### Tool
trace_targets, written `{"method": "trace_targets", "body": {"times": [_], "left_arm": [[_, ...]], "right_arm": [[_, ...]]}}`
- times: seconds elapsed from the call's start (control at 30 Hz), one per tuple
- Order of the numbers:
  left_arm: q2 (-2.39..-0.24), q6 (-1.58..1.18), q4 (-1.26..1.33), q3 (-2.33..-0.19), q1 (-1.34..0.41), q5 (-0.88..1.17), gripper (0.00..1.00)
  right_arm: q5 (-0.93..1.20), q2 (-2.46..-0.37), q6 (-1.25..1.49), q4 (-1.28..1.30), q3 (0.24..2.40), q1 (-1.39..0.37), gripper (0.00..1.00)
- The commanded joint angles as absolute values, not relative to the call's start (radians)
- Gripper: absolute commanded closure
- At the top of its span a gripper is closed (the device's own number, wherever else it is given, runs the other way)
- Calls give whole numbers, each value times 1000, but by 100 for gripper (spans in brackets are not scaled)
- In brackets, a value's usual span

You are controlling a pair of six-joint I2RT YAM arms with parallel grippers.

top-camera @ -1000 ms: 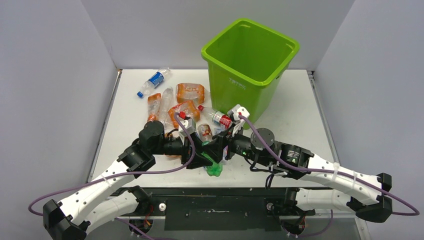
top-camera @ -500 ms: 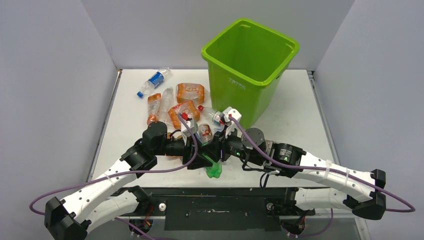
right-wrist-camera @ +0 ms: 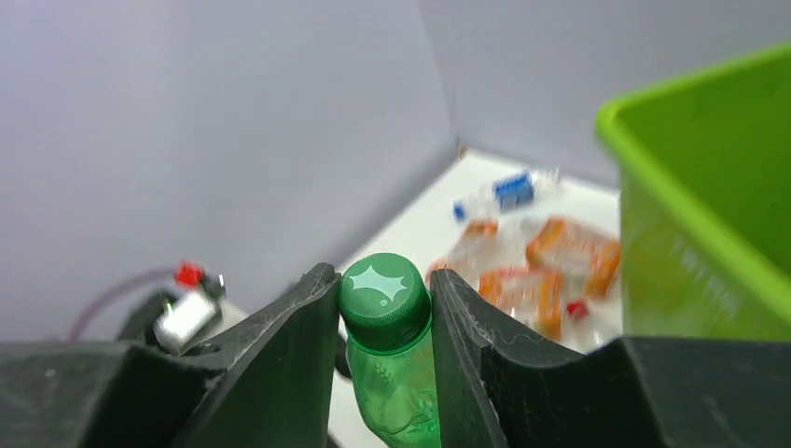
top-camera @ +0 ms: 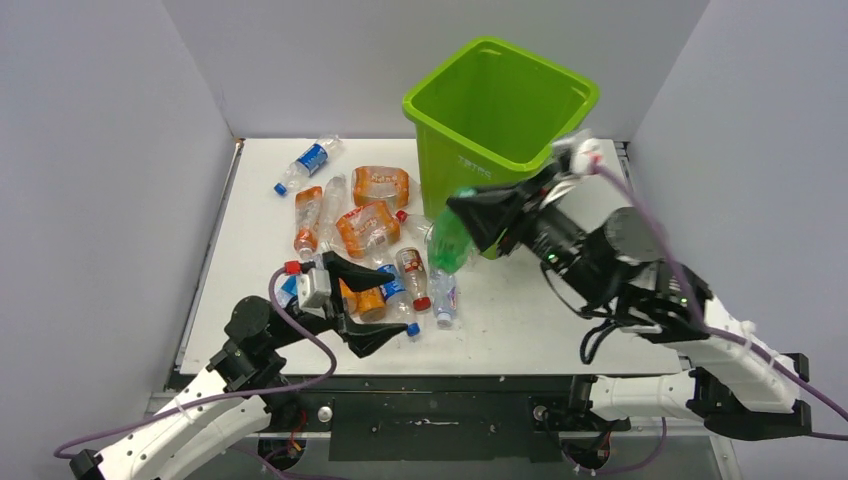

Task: Put the plastic bottles in the bin
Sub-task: Place the plastic bottle in the trash bin.

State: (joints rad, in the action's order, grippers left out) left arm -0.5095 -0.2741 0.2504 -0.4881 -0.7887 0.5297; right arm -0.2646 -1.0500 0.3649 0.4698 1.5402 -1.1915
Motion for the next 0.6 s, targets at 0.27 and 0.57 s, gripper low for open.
{"method": "trace_targets", "body": {"times": [0.27,0.57], "left_arm": [[-383,-159,345,-430,-793,-7,4],[-342,-151,340,-410,-793,-217,4]], "right_arm": [[-874,-1295,-296,-257,1842,-1068,95],[-516,-1571,423,8,2066,-450,95]]}}
